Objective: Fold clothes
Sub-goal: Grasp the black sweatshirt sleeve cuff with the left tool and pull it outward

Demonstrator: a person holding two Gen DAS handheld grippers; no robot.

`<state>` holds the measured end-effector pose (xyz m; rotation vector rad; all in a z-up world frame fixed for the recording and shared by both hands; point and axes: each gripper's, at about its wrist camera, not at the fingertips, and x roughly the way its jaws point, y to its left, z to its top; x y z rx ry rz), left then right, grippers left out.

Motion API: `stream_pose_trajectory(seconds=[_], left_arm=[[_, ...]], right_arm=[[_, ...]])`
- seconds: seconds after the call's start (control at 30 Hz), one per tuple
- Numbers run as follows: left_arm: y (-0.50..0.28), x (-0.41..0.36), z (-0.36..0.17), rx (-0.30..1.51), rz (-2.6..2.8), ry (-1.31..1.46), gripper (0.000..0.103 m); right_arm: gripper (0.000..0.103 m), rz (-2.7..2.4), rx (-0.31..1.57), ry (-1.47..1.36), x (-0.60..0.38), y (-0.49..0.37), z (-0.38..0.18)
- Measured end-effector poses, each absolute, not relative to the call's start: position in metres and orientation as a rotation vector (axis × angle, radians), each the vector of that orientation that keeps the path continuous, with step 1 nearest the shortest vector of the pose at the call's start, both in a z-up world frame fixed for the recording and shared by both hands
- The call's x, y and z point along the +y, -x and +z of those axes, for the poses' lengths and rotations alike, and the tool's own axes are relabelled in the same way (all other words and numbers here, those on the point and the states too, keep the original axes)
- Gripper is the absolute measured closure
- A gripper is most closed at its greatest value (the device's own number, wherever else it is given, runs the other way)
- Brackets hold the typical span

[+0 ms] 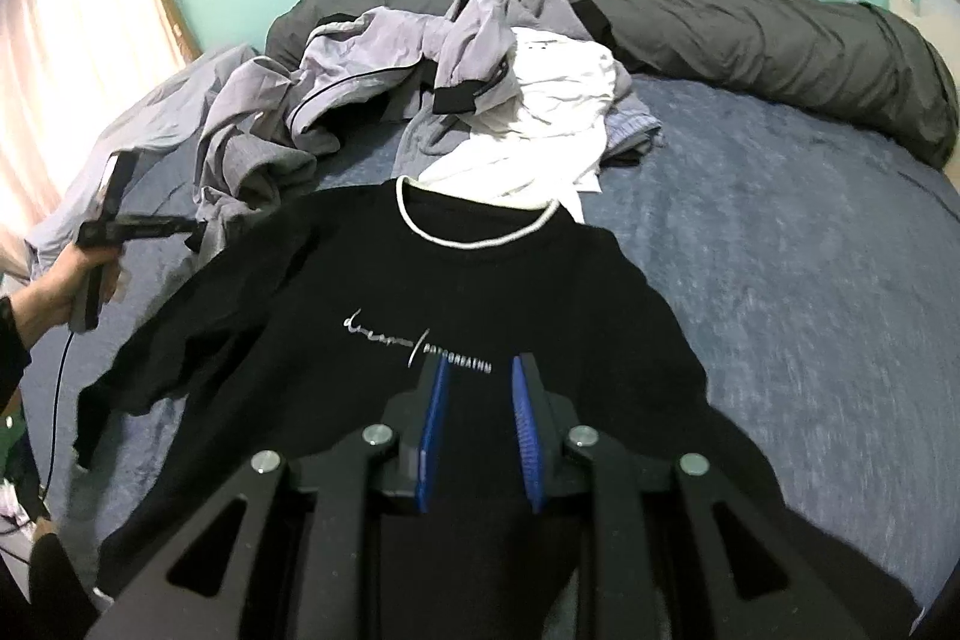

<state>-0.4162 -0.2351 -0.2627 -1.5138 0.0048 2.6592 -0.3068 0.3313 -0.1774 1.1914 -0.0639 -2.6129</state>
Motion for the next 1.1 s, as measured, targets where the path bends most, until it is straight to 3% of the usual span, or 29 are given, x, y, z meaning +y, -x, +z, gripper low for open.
stream_pose_trajectory(seconds=[0.53, 0.77, 1.1], left_arm=[[0.239, -0.284, -0.298, -0.247, 2.462, 1.645, 0.049], [0.206, -0.297, -0.305, -0.322, 2.499, 1.657, 0.04], [0.18, -0.314, -0.313, -0.438, 2.543, 1.646, 0.04]], right_arm=[[0.081, -2.675, -0.273, -1.327, 0.381, 0.189, -0.199], [0.081, -2.674, -0.371, -1.333, 0.386, 0.142, -0.207], [0.081, -2.683, -0.426, -1.346, 0.393, 0.11, -0.21]])
